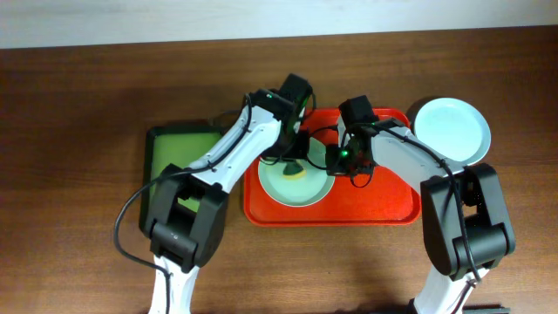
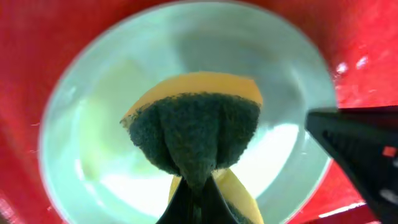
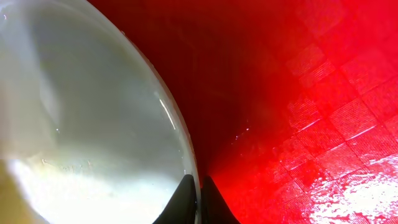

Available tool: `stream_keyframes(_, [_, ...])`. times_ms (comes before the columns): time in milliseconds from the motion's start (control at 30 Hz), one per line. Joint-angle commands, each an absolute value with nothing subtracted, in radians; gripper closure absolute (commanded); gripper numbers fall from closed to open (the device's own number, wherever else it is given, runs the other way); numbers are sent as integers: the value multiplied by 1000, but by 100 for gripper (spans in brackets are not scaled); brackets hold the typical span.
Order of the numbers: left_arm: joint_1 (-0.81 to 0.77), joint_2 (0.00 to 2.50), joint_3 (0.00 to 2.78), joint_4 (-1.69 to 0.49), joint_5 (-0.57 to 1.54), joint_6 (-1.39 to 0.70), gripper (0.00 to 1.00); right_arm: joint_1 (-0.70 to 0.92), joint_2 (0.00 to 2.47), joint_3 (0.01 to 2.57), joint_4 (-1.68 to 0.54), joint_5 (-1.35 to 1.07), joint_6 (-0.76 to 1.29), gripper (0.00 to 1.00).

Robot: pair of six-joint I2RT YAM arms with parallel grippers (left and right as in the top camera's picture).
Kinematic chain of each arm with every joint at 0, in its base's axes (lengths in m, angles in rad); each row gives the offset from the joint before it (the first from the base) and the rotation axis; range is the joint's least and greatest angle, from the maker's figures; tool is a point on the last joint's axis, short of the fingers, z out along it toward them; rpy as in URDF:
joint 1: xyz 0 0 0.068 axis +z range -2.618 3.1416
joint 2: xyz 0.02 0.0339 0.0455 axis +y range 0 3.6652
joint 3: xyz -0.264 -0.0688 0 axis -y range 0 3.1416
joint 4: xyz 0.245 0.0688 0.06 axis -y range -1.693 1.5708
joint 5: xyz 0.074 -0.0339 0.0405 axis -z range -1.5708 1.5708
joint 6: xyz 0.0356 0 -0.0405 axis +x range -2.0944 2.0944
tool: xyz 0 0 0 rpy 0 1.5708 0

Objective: Clean dirty plates on tray and stack at the side
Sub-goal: 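Scrub the pale green plate with the sponge in the left gripper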

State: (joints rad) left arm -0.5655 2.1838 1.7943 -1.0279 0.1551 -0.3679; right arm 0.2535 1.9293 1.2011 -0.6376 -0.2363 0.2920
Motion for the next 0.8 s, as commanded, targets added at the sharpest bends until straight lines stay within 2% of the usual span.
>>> stream_keyframes(0, [-566,2212,1689,-982,43,-346,100,256,1944,1187,-646,-198,297,95])
stream_keyframes(233, [-559,2212,1684,-983,-517,-347,100,256,1944,1187,-651,-198,297,96])
stream_keyframes(333, [-559,2203,1766,-1035,-447,-381,100,256,1944,1187,-650,-198,297,96])
stream_keyframes(467, [-549,2174,1834,-1049,199,-379,100,256,1944,1187,-649,-198,297,96])
stream_keyframes(500, [-555,2187,1831,-1049,212,-380,100,256,1944,1187,-646,-198,297,96])
stream_keyframes(633, [-569,2258,1794,-1048,128,-380,100,256,1944,1187,-639,-198,297,96])
stream_keyframes(667, [-569,2282,1792,-1048,60,-380,100,256,1944,1187,-638,-198,297,96])
stream_keyframes(767, [-567,2296,1778,-1056,-316,-380,100,256,1944,1187,-638,-198,297,96])
